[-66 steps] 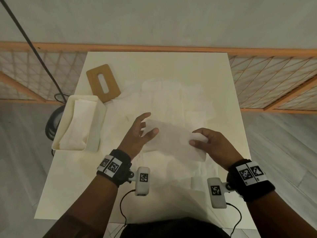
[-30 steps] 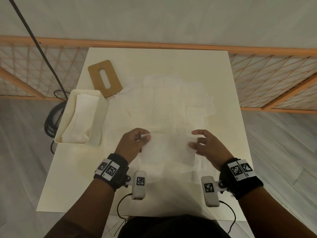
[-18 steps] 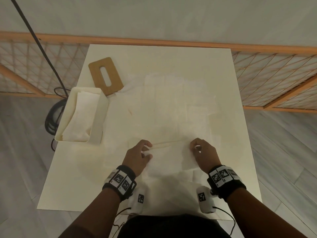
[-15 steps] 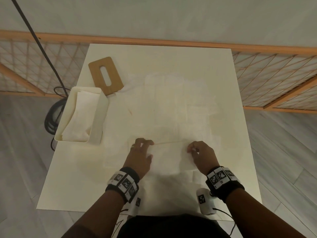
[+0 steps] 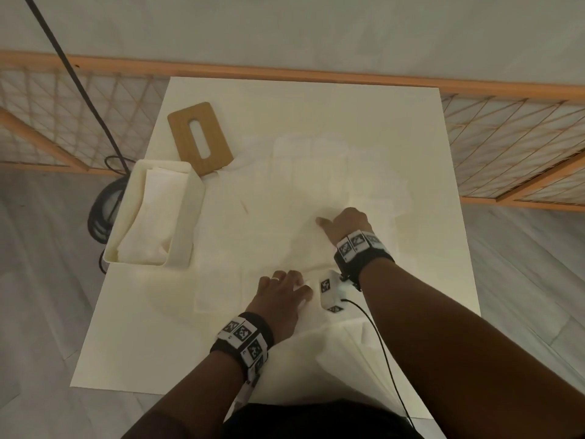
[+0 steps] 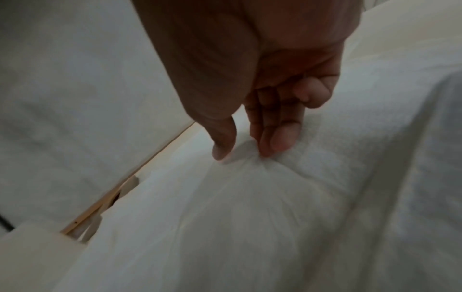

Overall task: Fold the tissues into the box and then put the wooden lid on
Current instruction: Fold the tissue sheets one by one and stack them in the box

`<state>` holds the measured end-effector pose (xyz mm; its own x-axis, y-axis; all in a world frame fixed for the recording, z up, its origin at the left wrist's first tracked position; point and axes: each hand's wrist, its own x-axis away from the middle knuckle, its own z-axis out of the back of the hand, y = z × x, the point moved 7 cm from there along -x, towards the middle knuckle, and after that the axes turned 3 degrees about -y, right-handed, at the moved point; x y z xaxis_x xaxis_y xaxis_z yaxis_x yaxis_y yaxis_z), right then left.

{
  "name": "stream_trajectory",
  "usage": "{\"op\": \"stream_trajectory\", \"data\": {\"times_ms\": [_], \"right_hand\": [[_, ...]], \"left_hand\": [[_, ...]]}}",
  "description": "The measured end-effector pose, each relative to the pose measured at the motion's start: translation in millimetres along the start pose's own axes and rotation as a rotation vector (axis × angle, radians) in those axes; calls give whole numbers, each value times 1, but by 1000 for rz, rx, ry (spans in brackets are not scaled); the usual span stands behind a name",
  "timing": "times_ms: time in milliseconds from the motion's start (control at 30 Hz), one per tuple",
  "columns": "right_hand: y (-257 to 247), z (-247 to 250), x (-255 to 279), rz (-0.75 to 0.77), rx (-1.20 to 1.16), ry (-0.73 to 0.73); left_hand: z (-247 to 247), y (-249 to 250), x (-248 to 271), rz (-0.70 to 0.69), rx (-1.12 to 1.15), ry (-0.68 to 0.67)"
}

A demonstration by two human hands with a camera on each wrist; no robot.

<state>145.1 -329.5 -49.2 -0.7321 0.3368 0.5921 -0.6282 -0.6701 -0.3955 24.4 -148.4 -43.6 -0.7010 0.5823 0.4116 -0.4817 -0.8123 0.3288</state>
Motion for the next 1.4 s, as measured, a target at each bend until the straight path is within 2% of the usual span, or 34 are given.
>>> {"op": "stream_trajectory", "data": {"times_ms": [133,200,367,467,533,567,667,733,833,933,1000,1100,1200,1267,1400], "right_hand": [[-5,4,-10,23,38,-23],[-3,12,-7,73,29,26],[16,33,7,103,-171,134],[12,59,28,206,-274,194],[8,69,39,307,-400,104],[4,74,45,359,-496,28],[1,83,63,436,-915,-259],[0,90,76,431,-1050,-455],[0,96,91,410,-1056,-665],[3,97,94,375,-1037,-743],[10,96,92,308,-1103,-742],[27,87,83,210,-1198,-678],[47,61,83,151,-1171,-734],[56,45,87,165,-1083,-721],[56,34,87,230,-985,-546]], "left_hand": [[0,-3,-1,-10,15,-1],[1,-5,0,-14,33,15],[3,-6,-1,-33,73,17],[3,-7,-4,-18,98,-31],[10,-12,-7,22,207,-38],[17,-17,-10,53,324,3],[52,-41,-15,190,822,273],[75,-55,-18,279,1153,340],[95,-55,-28,167,1436,180],[102,-35,-34,-14,1462,-3],[97,-26,-34,-21,1433,-26],[90,-38,-32,130,1390,181],[77,-49,-26,234,1544,324],[70,-49,-22,282,1643,345],[63,-48,-18,297,1656,307]]}}
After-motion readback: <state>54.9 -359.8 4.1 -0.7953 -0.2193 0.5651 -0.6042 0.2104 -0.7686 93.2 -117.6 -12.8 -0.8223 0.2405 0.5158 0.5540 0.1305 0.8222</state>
